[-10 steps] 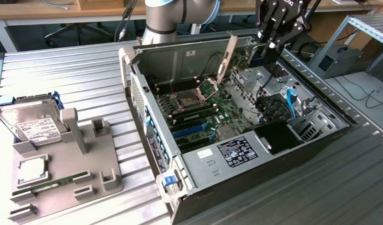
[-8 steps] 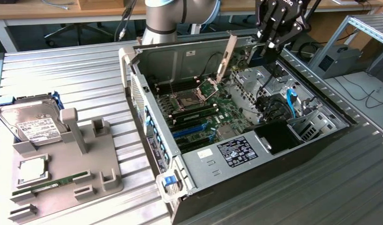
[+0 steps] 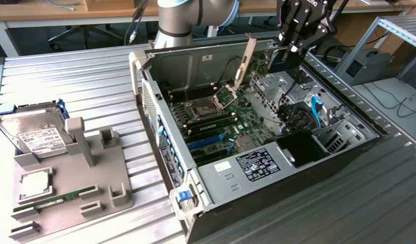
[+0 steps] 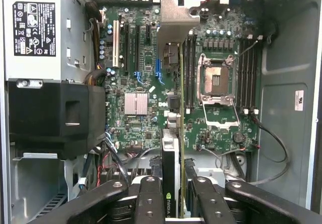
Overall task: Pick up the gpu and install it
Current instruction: 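Insert the gpu into the slot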
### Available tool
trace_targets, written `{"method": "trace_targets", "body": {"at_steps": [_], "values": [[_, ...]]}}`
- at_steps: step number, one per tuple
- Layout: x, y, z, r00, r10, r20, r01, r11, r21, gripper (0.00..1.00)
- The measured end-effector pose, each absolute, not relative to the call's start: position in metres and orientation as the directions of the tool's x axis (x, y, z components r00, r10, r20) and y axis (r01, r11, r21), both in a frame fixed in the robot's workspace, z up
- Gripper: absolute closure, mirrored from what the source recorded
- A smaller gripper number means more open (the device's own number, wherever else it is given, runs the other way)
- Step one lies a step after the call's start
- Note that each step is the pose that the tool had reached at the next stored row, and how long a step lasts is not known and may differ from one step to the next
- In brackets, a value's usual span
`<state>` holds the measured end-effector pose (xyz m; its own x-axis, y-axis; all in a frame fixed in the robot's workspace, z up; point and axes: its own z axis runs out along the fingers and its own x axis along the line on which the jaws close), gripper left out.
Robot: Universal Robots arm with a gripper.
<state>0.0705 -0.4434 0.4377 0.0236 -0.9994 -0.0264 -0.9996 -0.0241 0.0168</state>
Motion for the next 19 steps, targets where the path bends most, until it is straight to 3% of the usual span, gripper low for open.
{"method": "trace_targets", "body": {"at_steps": [19], "values": [[0.0659, -0.4435, 0.4378, 0.018, -0.999, -0.027, -1.000, -0.018, 0.017, 0.73]]}}
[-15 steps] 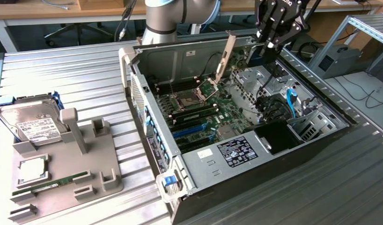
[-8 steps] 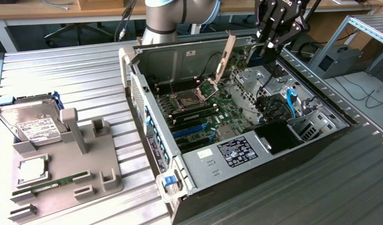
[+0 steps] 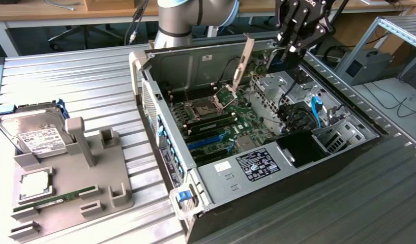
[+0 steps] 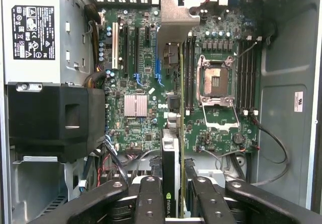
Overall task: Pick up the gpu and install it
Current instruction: 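Insert the gpu into the slot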
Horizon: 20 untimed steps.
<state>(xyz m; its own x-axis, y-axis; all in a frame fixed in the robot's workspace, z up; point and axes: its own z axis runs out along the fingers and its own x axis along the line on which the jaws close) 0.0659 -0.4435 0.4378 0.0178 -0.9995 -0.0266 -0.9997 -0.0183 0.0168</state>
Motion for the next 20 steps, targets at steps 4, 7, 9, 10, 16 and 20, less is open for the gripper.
{"method": "trace_targets", "body": {"at_steps": [4, 7, 9, 10, 16, 20], "values": [[0.061, -0.443, 0.438, 0.018, -0.999, -0.027, -1.000, -0.018, 0.017, 0.73], [0.057, -0.443, 0.438, 0.018, -0.999, -0.027, -1.000, -0.018, 0.017, 0.73], [0.055, -0.443, 0.438, 0.018, -0.999, -0.027, -1.000, -0.018, 0.017, 0.73], [0.054, -0.443, 0.438, 0.018, -0.999, -0.027, -1.000, -0.018, 0.017, 0.73], [0.047, -0.443, 0.438, 0.018, -0.999, -0.027, -1.000, -0.018, 0.017, 0.73], [0.047, -0.443, 0.438, 0.018, -0.999, -0.027, -1.000, -0.018, 0.017, 0.73]]}}
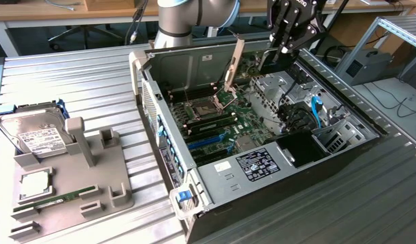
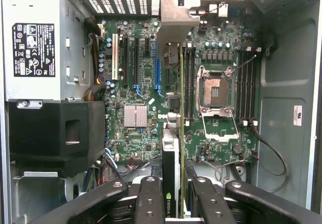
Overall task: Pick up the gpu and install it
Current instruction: 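Insert the gpu into the slot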
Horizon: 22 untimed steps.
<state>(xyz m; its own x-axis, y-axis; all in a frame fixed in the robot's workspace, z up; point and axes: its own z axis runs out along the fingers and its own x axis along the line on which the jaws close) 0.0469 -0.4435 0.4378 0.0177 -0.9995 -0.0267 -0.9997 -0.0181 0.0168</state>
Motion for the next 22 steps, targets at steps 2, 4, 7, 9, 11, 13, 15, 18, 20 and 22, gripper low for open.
{"method": "trace_targets", "body": {"at_steps": [2, 4, 7, 9, 11, 13, 15, 18, 20, 22], "values": [[0.047, -0.443, 0.437, 0.018, -0.999, -0.027, -1.000, -0.018, 0.017, 0.73], [0.047, -0.443, 0.436, 0.018, -0.999, -0.026, -1.000, -0.018, 0.017, 0.73], [0.046, -0.443, 0.434, 0.018, -0.999, -0.027, -1.000, -0.018, 0.017, 0.73], [0.046, -0.443, 0.433, 0.018, -0.999, -0.027, -1.000, -0.018, 0.017, 0.73], [0.046, -0.443, 0.431, 0.018, -0.999, -0.027, -1.000, -0.018, 0.017, 0.73], [0.046, -0.443, 0.428, 0.018, -0.999, -0.027, -1.000, -0.018, 0.017, 0.73], [0.046, -0.443, 0.426, 0.018, -0.999, -0.027, -1.000, -0.018, 0.017, 0.73], [0.046, -0.443, 0.423, 0.018, -0.999, -0.027, -1.000, -0.018, 0.017, 0.73], [0.046, -0.443, 0.421, 0.018, -0.999, -0.027, -1.000, -0.018, 0.017, 0.73], [0.046, -0.443, 0.420, 0.018, -0.999, -0.027, -1.000, -0.018, 0.017, 0.73]]}}
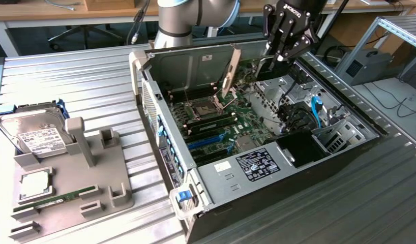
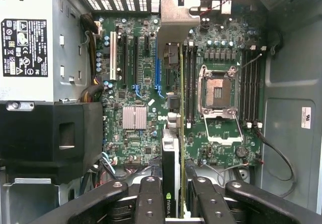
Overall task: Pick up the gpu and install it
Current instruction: 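Insert the gpu into the slot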
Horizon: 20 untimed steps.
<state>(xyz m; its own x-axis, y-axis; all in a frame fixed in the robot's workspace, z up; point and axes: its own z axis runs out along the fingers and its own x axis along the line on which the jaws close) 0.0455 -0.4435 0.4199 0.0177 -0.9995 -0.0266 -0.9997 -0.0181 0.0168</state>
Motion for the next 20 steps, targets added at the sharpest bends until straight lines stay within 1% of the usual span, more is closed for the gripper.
{"method": "trace_targets", "body": {"at_steps": [6, 20], "values": [[0.045, -0.443, 0.413, 0.018, -0.999, -0.027, -1.000, -0.018, 0.017, 0.73], [0.045, -0.443, 0.408, 0.018, -0.999, -0.027, -1.000, -0.018, 0.017, 0.73]]}}
